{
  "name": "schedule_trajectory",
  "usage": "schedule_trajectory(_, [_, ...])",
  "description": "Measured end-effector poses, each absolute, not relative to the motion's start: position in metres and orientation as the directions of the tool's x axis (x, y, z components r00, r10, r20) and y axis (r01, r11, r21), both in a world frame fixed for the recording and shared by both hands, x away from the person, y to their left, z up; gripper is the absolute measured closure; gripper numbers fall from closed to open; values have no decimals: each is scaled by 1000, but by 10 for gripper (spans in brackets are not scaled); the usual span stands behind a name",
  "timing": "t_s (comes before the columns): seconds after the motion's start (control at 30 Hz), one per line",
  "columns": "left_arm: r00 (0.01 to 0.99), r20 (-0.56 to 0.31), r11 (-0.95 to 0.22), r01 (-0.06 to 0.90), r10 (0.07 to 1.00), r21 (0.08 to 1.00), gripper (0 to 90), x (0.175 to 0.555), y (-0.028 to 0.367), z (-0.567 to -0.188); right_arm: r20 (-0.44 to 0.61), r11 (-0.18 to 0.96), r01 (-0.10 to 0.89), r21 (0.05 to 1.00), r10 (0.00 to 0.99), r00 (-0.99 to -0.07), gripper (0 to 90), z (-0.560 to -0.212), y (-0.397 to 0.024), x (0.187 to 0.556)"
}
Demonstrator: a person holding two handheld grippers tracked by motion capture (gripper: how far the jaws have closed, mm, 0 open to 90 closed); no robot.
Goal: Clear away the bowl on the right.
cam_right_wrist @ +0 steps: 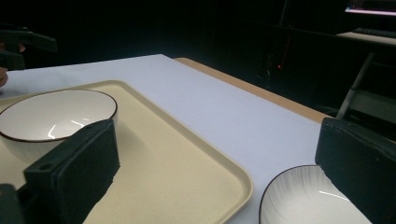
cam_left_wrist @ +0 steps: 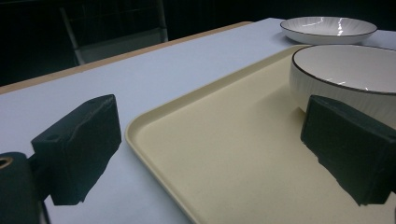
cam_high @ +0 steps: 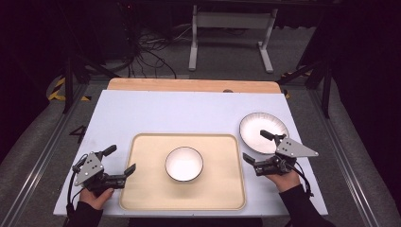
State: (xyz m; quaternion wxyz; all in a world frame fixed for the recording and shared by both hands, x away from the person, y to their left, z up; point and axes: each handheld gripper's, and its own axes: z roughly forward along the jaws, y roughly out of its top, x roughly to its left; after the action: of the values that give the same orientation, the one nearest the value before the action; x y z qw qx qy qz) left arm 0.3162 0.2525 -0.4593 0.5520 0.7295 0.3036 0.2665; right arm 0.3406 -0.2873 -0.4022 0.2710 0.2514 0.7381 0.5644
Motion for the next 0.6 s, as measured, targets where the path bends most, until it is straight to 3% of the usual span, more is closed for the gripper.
schedule_trajectory(0.27, [673,55,-208,149,737,967,57,316,252,-459,-121,229,51,972,673,-730,0,-422,-288,337])
schedule_trajectory(0.5, [674,55,-208,148,736,967,58,316,252,-459,-76,217,106,970,692,-718,0,-442,-294,340])
schedule_trajectory(0.6, [674,55,-208,148,736,967,58,316,252,-459,-106,214,66,975,702,-705,0,-444,-294,337])
